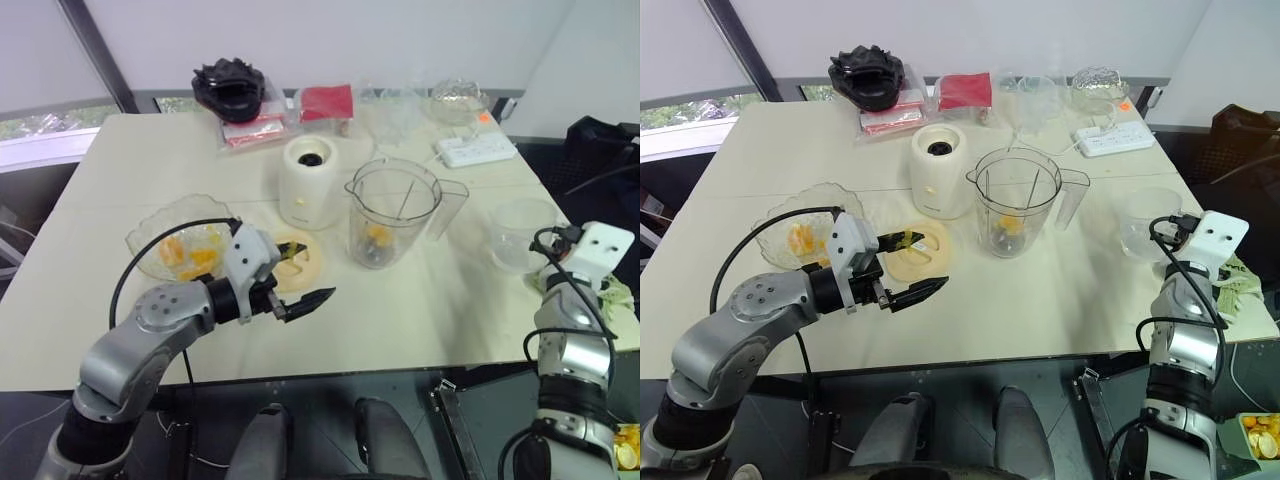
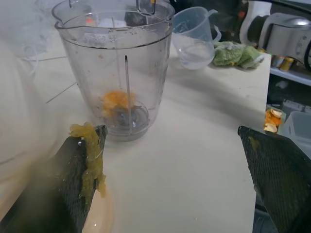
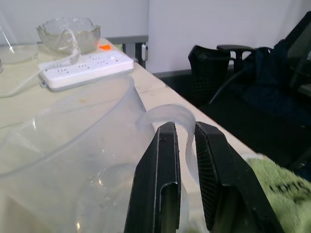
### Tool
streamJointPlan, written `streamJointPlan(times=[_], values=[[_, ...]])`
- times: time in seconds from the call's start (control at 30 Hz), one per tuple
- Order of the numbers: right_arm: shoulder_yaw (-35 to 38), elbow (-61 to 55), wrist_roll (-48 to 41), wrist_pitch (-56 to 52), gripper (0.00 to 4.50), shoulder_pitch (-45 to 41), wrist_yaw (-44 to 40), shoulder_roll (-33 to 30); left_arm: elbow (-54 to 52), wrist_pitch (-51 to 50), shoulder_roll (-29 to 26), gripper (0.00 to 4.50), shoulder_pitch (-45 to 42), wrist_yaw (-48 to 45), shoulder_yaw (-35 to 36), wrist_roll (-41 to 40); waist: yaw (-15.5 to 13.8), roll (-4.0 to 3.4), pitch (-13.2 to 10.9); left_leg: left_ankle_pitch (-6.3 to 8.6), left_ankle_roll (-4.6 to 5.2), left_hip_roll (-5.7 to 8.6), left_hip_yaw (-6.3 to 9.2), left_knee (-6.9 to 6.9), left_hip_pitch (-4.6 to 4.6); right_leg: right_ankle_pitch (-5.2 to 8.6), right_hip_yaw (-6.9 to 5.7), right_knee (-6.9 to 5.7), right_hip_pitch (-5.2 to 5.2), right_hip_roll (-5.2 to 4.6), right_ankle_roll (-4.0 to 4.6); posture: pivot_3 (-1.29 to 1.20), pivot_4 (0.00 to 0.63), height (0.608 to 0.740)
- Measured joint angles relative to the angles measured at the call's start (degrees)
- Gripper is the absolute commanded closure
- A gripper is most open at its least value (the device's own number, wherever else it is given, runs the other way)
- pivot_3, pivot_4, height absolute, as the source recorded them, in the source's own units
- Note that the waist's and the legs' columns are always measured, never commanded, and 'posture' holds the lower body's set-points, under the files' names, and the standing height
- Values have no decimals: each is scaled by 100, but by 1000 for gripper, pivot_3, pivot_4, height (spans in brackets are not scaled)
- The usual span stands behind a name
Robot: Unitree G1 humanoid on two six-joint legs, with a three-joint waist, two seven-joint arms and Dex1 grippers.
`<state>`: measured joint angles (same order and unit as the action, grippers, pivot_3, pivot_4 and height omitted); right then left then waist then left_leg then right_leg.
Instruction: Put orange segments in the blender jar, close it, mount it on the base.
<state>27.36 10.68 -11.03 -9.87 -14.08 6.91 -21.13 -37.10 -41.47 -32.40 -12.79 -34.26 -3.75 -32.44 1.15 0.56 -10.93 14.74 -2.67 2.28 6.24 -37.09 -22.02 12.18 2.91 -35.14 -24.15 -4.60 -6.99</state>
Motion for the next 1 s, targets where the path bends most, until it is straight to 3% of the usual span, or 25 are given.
streamJointPlan(times=[0.1, 0.33, 0.43, 0.63, 1.0], values=[[107, -133, -85, -250, 3929, 312, 98, 176, -28, -223, 418, 0, -81, 461, 153, -160, -13, 2, 0, 0, 0, 1, 0, -4, -2, 0, 0, 1, 1, -2, 0, 0, 150, 740], [323, 108, -228, -478, 3929, 193, 346, 220, -130, -289, 34, 0, -78, 343, 20, -145, 24, -9, 0, 0, 0, -1, -3, 3, 6, 0, 1, -2, 0, 2, 2, 0, 150, 740], [413, 280, -276, -481, 3107, 44, 373, 161, -121, -267, -41, 0, -78, 288, 29, -114, 5, -9, 0, 0, 0, -1, -3, 3, 2, 1, 1, 1, 0, 2, 1, 0, 150, 740], [472, 447, -271, -472, 122, -15, 395, 67, -122, -262, -28, 0, -78, 289, 23, -75, 4, -9, 0, 0, 0, 0, -2, 4, 1, 1, 1, 4, 0, 1, 1, 0, 150, 740], [458, 673, -168, -324, 50, -48, 384, -85, -121, -171, -2, 0, -20, 215, 5, -47, 98, -9, 0, 0, 0, -1, -2, 4, 1, 1, 1, 3, 0, 1, 0, 0, 150, 740]])
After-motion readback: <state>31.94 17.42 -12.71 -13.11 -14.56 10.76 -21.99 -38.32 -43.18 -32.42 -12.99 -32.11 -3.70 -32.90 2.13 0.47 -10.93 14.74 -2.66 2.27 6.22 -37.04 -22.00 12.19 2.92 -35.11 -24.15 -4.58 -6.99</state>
